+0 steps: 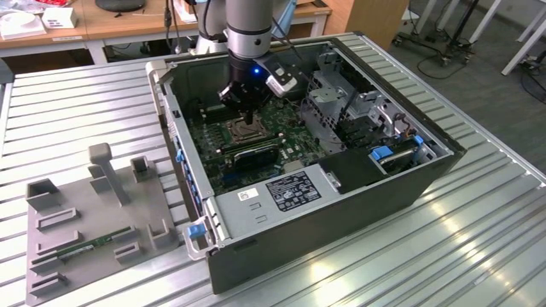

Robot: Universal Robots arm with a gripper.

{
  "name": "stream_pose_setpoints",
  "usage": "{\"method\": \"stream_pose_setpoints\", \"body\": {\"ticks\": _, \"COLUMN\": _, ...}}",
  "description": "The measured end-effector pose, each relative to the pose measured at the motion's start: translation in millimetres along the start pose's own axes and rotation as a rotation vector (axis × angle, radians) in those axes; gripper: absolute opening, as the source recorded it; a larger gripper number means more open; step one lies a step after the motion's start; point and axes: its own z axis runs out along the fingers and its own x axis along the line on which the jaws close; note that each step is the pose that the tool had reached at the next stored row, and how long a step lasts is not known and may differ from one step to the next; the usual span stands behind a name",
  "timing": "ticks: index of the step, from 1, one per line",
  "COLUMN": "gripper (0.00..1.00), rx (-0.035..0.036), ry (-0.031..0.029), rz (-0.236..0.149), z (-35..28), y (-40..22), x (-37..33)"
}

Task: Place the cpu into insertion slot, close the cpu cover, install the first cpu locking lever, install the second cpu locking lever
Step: 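Install the first cpu locking lever, then install the second cpu locking lever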

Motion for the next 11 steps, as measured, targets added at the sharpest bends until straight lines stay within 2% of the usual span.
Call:
{"method": "stream_pose_setpoints", "body": {"ticks": 4, "gripper": 0.11, "rx": 0.0006, "ry": -0.0002, "rz": 0.000, "z": 0.1, "y": -1.5, "x": 0.0}}
{"method": "stream_pose_setpoints", "body": {"ticks": 6, "gripper": 0.11, "rx": 0.0044, "ry": -0.0003, "rz": 0.000, "z": 0.1, "y": -1.5, "x": 0.0}}
{"method": "stream_pose_setpoints", "body": {"ticks": 11, "gripper": 0.11, "rx": 0.0045, "ry": -0.0003, "rz": 0.000, "z": 0.1, "y": -1.5, "x": 0.0}}
